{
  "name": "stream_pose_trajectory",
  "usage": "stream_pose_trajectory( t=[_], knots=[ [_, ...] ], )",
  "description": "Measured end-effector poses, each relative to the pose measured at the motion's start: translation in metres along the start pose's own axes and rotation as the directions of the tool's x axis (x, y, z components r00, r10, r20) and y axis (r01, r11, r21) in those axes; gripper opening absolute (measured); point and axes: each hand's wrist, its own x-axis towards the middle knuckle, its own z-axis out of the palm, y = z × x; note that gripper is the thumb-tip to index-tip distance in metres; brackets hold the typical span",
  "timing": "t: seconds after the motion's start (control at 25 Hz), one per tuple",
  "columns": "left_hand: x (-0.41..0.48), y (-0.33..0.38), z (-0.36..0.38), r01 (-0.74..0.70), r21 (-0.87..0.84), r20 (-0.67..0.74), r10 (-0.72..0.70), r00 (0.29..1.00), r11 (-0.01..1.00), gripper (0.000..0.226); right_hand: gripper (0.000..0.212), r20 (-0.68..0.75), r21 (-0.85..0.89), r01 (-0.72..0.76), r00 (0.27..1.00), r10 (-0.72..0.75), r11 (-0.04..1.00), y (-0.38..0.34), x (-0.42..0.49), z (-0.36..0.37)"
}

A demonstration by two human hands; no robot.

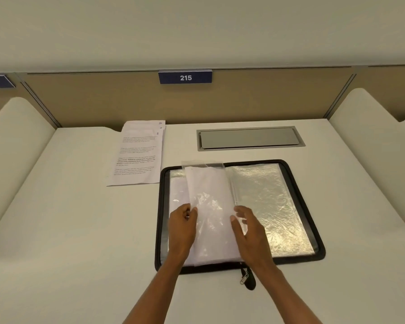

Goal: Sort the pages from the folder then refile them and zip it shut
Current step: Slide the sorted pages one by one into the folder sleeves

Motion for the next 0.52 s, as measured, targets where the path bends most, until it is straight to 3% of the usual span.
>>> stream_pose_trajectory(
  t=[0.2, 0.28, 0.4, 0.52],
  knots=[
    [0.014, -0.016, -0.033, 0.034, 0.043, -0.079, -0.031, 0.996, 0.998, 0.010, 0.054, 0.114, -0.118, -0.068, 0.990, 0.082, 0.991, 0.044, 0.041, 0.010],
    [0.023, -0.030, -0.043, 0.069, 0.122, -0.074, -0.061, 0.995, 0.990, 0.028, 0.054, 0.165, -0.168, -0.046, 0.984, 0.074, 0.985, 0.055, 0.053, 0.018],
    [0.031, -0.045, -0.053, 0.074, 0.185, -0.029, -0.070, 0.997, 0.980, 0.035, 0.056, 0.253, -0.310, 0.072, 0.967, 0.010, 0.948, 0.060, 0.066, 0.035],
    [0.034, -0.056, -0.053, 0.076, 0.218, -0.009, -0.076, 0.997, 0.973, 0.029, 0.060, 0.365, -0.542, 0.238, 0.930, -0.029, 0.806, 0.064, 0.068, 0.058]
  ],
)
